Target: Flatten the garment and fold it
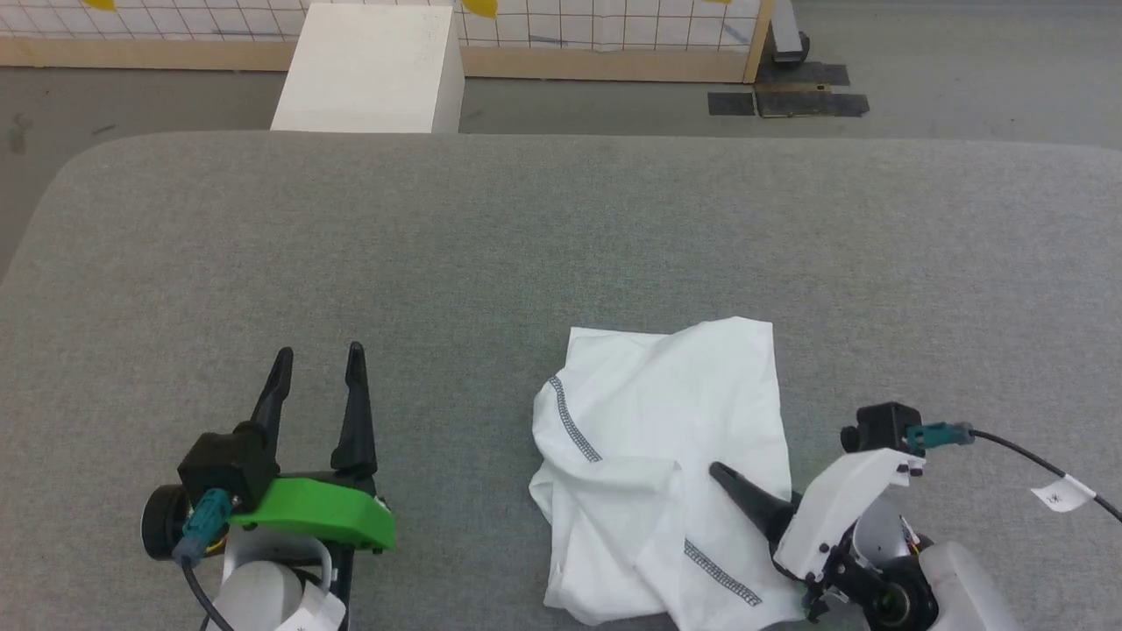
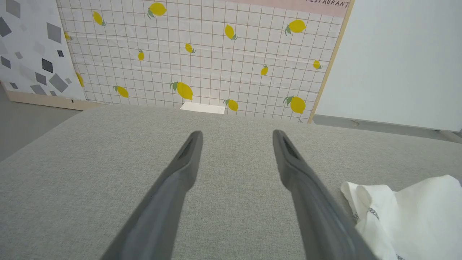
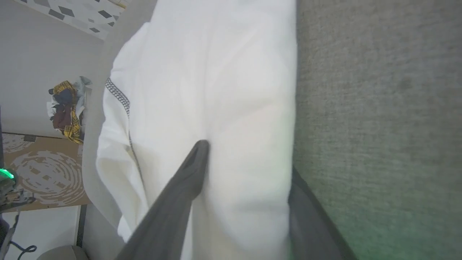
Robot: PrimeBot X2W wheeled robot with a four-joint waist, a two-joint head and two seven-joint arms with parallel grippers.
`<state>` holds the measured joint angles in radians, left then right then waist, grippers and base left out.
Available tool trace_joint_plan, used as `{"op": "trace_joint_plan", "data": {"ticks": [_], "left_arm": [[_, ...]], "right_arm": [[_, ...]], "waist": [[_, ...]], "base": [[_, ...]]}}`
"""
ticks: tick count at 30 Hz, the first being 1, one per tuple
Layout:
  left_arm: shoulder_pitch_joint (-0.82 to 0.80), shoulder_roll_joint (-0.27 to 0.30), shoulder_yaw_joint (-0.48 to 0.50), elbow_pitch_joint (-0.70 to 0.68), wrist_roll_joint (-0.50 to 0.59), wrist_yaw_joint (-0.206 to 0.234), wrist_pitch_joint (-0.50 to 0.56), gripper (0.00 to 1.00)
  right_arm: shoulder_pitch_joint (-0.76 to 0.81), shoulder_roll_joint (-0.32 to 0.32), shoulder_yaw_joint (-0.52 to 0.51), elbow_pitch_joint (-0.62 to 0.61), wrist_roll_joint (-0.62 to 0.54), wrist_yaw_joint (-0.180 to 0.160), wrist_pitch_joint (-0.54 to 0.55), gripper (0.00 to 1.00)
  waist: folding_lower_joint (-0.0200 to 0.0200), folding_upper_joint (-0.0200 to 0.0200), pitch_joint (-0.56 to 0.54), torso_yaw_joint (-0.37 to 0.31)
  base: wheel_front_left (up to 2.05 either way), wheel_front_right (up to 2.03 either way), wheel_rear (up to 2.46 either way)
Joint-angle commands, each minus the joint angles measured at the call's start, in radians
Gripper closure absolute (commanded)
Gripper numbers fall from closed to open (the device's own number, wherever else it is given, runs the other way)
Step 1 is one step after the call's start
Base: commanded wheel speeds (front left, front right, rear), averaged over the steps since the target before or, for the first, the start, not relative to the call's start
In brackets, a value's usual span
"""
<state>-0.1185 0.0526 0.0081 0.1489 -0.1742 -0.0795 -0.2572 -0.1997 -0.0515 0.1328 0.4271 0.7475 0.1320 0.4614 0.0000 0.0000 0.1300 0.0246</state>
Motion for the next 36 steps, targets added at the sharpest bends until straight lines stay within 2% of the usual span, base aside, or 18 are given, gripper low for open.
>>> {"op": "trace_joint_plan", "data": {"ticks": [1,5,9,13,18,21,25,31,36], "left_arm": [[0.010,-0.002,0.005,-0.003,0.001,-0.002,-0.005,0.00],[0.010,-0.002,0.015,-0.013,0.002,0.003,-0.005,0.00],[0.007,-0.002,0.023,-0.024,0.008,0.002,-0.005,0.00],[-0.006,-0.002,0.026,-0.044,0.020,0.000,-0.005,0.00],[-0.047,0.004,0.019,-0.069,0.036,-0.008,-0.005,0.00],[-0.084,0.013,0.011,-0.085,0.050,-0.013,-0.005,0.00],[-0.129,0.033,0.002,-0.103,0.067,-0.017,-0.005,0.00],[-0.187,0.071,-0.015,-0.125,0.092,-0.021,0.013,0.00],[-0.218,0.097,-0.024,-0.145,0.099,-0.024,0.036,0.00]], "right_arm": [[-0.009,0.001,0.003,-0.005,-0.026,-0.001,0.016,1.00],[-0.025,0.001,-0.014,-0.067,-0.166,-0.001,0.033,1.00],[-0.051,-0.011,-0.009,-0.153,-0.372,-0.001,0.078,1.00],[-0.091,-0.092,0.026,-0.226,-0.506,-0.001,0.133,1.00],[-0.173,-0.234,0.051,-0.236,-0.555,-0.001,0.144,1.00],[-0.234,-0.319,0.042,-0.203,-0.577,-0.001,0.106,1.00],[-0.311,-0.397,0.027,-0.116,-0.597,-0.001,0.041,1.00],[-0.426,-0.457,-0.012,0.043,-0.633,-0.001,-0.064,1.00],[-0.515,-0.474,-0.072,0.174,-0.691,-0.001,-0.144,1.00]], "waist": [[0.0000,0.0000,0.003,-0.004],[0.0000,0.0000,0.012,-0.028],[0.0000,0.0000,0.028,-0.078],[0.0000,0.0000,0.059,-0.149],[0.0000,0.0000,0.122,-0.237],[0.0000,0.0000,0.173,-0.284],[0.0000,0.0000,0.244,-0.334],[0.0000,0.0000,0.341,-0.370],[0.0000,0.0000,0.388,-0.369]], "base": [[0.00,0.00,0.00],[0.00,0.00,0.00],[0.00,0.00,0.00],[0.00,0.00,0.00],[0.00,0.00,0.00],[0.00,0.00,0.00],[0.00,0.00,0.00],[0.00,0.00,0.00],[0.00,0.00,0.00]]}}
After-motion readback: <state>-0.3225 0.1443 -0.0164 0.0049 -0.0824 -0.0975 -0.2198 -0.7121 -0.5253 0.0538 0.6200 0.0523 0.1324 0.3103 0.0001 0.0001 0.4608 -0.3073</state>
